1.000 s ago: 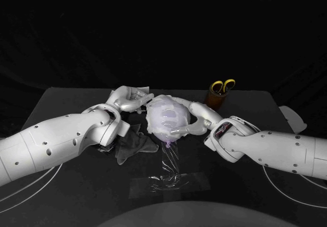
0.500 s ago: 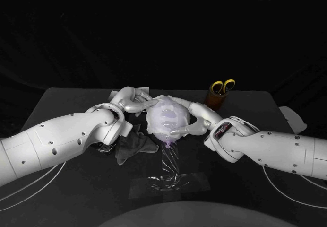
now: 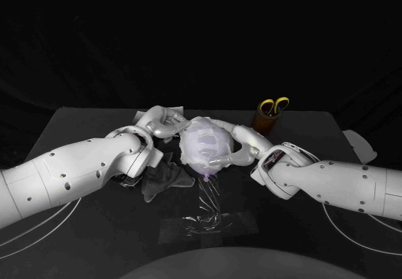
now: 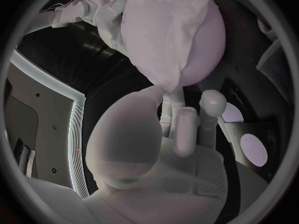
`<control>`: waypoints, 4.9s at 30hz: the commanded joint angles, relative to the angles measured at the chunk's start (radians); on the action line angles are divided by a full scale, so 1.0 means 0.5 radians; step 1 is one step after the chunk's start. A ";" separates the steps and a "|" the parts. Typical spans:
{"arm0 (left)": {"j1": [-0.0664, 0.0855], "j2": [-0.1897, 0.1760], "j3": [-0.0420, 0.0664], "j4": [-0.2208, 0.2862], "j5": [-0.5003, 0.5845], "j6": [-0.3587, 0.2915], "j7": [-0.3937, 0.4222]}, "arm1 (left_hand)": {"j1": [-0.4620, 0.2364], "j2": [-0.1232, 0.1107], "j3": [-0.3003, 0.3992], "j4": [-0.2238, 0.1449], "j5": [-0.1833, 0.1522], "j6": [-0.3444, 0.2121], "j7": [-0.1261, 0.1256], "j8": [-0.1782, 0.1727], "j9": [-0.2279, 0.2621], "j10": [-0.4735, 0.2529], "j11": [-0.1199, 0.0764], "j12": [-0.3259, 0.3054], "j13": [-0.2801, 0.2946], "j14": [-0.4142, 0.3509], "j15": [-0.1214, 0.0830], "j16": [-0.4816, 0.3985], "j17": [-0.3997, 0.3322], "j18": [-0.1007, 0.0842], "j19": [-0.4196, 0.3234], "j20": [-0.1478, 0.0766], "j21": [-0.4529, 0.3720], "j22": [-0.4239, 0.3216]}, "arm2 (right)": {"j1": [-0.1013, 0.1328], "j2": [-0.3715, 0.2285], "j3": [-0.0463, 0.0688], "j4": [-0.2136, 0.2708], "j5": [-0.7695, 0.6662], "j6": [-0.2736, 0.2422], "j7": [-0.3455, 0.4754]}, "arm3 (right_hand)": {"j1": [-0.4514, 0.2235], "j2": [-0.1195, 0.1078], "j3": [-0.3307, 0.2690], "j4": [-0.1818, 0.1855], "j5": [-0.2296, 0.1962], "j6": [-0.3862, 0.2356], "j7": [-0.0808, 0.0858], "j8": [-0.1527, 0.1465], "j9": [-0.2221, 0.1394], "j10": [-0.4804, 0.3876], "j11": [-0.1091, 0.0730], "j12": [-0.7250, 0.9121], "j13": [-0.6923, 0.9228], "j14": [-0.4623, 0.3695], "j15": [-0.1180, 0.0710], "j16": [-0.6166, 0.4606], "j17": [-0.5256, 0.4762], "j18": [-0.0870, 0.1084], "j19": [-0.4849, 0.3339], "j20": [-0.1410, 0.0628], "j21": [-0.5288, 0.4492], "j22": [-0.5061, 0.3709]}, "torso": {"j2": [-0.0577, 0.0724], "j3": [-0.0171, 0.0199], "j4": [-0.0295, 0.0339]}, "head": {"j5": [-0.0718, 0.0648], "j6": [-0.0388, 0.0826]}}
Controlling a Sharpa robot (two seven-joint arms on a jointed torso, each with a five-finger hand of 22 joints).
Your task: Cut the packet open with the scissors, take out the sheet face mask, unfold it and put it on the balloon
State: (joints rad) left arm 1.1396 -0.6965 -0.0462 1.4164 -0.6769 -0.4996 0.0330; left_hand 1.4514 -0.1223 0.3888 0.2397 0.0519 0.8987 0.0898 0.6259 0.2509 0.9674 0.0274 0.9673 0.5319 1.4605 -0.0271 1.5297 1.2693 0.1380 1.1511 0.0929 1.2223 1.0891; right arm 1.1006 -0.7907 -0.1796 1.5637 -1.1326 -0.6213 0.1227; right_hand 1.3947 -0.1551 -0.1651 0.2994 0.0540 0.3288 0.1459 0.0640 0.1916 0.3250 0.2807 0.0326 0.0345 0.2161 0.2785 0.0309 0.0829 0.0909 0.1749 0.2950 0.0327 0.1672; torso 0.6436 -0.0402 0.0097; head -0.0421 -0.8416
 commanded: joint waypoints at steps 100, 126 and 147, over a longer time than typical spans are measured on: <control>-0.048 -0.193 -0.019 0.109 0.130 0.217 -0.104 | -0.321 -0.103 -1.040 0.113 -0.006 -0.436 0.192 0.368 0.125 -0.343 0.179 0.062 -0.079 -0.631 0.166 -0.249 -1.031 0.088 -0.485 0.128 -0.678 -0.668 | -0.024 0.005 -0.011 -0.003 -0.005 0.100 -0.030 | -0.001 0.021 0.014 -0.002 -0.008 0.009 0.312 0.008 -0.003 0.004 0.002 0.005 0.002 -0.014 0.003 -0.002 -0.005 -0.030 0.022 -0.002 0.008 0.000 | 0.001 0.0005 -0.001 | 0.027 -0.006; -0.053 -0.140 -0.019 0.099 0.012 0.192 -0.324 | -0.090 0.031 -0.972 0.100 -0.009 -0.444 0.028 1.048 0.445 -0.105 0.030 0.715 0.352 -0.143 0.035 0.030 -0.245 0.026 -0.207 0.029 -0.206 -0.210 | -0.025 0.003 -0.011 0.001 -0.005 0.101 -0.033 | -0.001 0.021 0.014 -0.002 -0.008 0.009 0.312 0.008 -0.003 0.004 0.002 0.005 0.002 -0.014 0.003 -0.002 -0.005 -0.030 0.022 -0.002 0.008 0.000 | -0.002 0.0005 -0.001 | 0.018 -0.015; -0.053 -0.142 -0.019 0.041 -0.097 0.115 -0.491 | 0.365 0.266 -0.780 0.096 -0.007 -0.372 -0.040 1.001 0.393 0.070 -0.040 0.769 0.494 -0.031 -0.034 0.046 -0.061 -0.012 -0.052 -0.023 -0.048 -0.031 | -0.025 0.004 -0.011 -0.002 -0.005 0.101 -0.032 | -0.001 0.021 0.014 -0.002 -0.008 0.009 0.312 0.008 -0.003 0.004 0.002 0.005 0.002 -0.014 0.003 -0.002 -0.005 -0.030 0.022 -0.002 0.008 0.000 | 0.000 -0.0002 0.001 | 0.014 -0.018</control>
State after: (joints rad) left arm 1.1128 -0.7692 -0.0565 1.4362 -0.6979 -0.4253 -0.1859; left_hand 1.6162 0.0006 -0.0044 0.2881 0.0498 0.7089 0.0714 1.1288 0.4485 0.9962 0.0088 1.3470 0.7776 1.4424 -0.0447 1.5490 1.2383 0.1443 1.1215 0.0798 1.1969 1.0719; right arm 1.0960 -0.7904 -0.1789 1.5627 -1.1312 -0.6208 0.1227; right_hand 1.3947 -0.1551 -0.1651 0.2993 0.0540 0.3244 0.1461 0.0612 0.1891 0.3231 0.2789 0.0296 0.0346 0.2161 0.2785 0.0309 0.0811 0.0907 0.1783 0.2916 0.0327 0.1670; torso 0.6433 -0.0401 0.0097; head -0.0349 -0.8509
